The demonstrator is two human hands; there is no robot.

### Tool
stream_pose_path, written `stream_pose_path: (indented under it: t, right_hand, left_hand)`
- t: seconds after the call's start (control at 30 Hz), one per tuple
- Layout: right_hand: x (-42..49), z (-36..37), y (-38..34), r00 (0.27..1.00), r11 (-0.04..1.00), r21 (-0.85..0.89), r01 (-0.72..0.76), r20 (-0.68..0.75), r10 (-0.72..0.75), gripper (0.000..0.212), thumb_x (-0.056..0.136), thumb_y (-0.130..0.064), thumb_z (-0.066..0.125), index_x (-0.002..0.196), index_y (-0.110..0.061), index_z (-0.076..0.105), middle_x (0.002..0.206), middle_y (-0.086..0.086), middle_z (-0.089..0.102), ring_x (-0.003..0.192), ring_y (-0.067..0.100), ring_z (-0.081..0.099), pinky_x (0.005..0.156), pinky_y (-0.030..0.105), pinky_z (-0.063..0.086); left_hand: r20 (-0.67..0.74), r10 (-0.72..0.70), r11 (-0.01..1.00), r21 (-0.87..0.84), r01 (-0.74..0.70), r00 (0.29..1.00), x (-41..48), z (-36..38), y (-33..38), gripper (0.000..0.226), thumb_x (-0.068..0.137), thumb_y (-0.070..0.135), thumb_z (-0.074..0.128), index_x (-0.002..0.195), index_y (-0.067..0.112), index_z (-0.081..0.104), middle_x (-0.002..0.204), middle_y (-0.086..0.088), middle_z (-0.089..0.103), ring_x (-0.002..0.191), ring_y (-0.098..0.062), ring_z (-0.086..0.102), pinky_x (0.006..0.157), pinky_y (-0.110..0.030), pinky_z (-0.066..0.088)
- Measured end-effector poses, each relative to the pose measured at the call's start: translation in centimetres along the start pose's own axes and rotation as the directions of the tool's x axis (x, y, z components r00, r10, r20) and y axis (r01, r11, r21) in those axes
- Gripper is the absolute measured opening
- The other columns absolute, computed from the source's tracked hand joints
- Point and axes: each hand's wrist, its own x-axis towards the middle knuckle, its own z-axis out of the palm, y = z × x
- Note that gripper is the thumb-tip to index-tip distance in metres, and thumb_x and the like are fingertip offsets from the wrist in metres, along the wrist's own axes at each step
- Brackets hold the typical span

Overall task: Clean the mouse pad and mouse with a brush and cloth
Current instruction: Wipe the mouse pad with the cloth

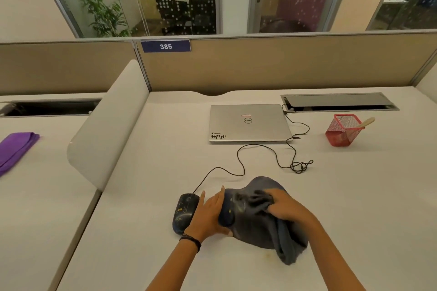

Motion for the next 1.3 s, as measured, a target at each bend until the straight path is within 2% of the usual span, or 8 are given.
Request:
stream_pose_path:
  t: [0.17,0.37,0.5,0.6,0.8,0.93,1.03,1.3]
  right_hand:
    - [1.4,-0.8,0.3,0.975,0.891,0.454,0.011,-0.203,0.092,0.052,0.082,-0.003,0.061,0.131,-0.012,0.045,0.120,0.006,0.056,0.109,0.024,0.054,0.093,0.030,0.041]
    - [5.4,3.7,-1.1,0.939,0.884,0.462,-0.069,-0.270,0.214,0.041,0.084,-0.017,0.063,0.121,-0.007,0.050,0.113,0.014,0.060,0.106,0.030,0.057,0.098,0.043,0.045]
    - [6.4,6.6,-2.2,0.918,0.904,0.428,-0.002,-0.357,0.171,0.028,0.087,-0.015,0.058,0.113,-0.006,0.052,0.104,0.013,0.061,0.089,0.022,0.057,0.080,0.028,0.045]
    - [6.6,7.9,-2.3,0.910,0.920,0.385,0.068,-0.402,0.101,0.026,0.085,-0.013,0.061,0.107,-0.004,0.052,0.097,0.010,0.058,0.092,0.025,0.060,0.073,0.020,0.044]
    - [6.2,9.9,-0.8,0.910,0.946,0.285,0.157,-0.414,-0.027,0.051,0.076,-0.016,0.070,0.120,-0.009,0.045,0.109,0.001,0.047,0.102,0.014,0.048,0.094,0.025,0.041]
    - [6.3,11.7,-0.7,0.814,0.984,0.025,0.179,-0.565,-0.134,0.034,0.082,-0.014,0.064,0.112,-0.012,0.048,0.100,0.003,0.052,0.087,0.011,0.047,0.082,0.026,0.050]
    - [7.1,12.3,-0.5,0.778,0.956,-0.261,0.131,-0.570,-0.263,0.050,0.062,-0.003,0.077,0.103,-0.011,0.048,0.085,0.006,0.059,0.070,0.015,0.055,0.057,0.023,0.053]
    - [8.3,11.5,-0.8,0.789,0.910,-0.413,0.038,-0.547,-0.281,0.064,0.051,-0.008,0.086,0.100,-0.009,0.046,0.077,0.009,0.061,0.061,0.017,0.058,0.047,0.023,0.051]
  left_hand:
    - [0.023,0.029,0.999,-0.043,-0.028,0.999,-0.1,-0.6,-0.3,0.109,0.076,0.054,0.066,0.149,0.019,-0.007,0.157,0.003,0.018,0.143,-0.018,0.021,0.118,-0.043,-0.004]
    - [-0.003,0.041,0.996,-0.076,-0.042,0.999,-0.1,-0.6,-0.3,0.115,0.075,0.053,0.068,0.148,0.015,-0.012,0.156,0.001,0.019,0.143,-0.016,0.022,0.119,-0.039,-0.004]
    - [-0.030,0.040,0.997,-0.063,-0.042,0.999,0.1,-0.3,-0.4,0.112,0.079,0.051,0.064,0.148,0.011,-0.014,0.152,0.002,0.031,0.138,-0.014,0.033,0.119,-0.037,-0.003]
    - [-0.059,0.031,0.999,-0.014,-0.032,0.998,0.0,0.1,-0.6,0.095,0.090,0.043,0.052,0.146,0.009,-0.017,0.150,0.002,0.035,0.134,-0.013,0.038,0.118,-0.035,-0.004]
    - [-0.083,0.032,0.999,-0.015,-0.033,0.996,0.0,0.5,-0.9,0.085,0.095,0.038,0.043,0.147,0.008,-0.017,0.151,0.004,0.031,0.134,-0.012,0.037,0.119,-0.036,-0.005]
    - [-0.104,0.033,0.999,-0.019,-0.035,0.994,0.1,0.6,-1.1,0.076,0.092,0.028,0.048,0.149,0.011,0.001,0.139,0.003,0.046,0.127,-0.012,0.043,0.120,-0.042,0.000]
    - [-0.080,0.029,0.999,-0.031,-0.032,0.996,-0.1,0.4,-0.8,0.067,0.088,0.028,0.055,0.144,0.014,0.022,0.137,0.000,0.046,0.129,-0.014,0.040,0.120,-0.039,-0.008]
    - [-0.075,0.037,0.999,-0.018,-0.038,0.997,-0.4,-0.3,-0.3,0.096,0.081,0.045,0.064,0.149,0.012,0.004,0.151,0.002,0.030,0.140,-0.012,0.027,0.115,-0.038,-0.014]
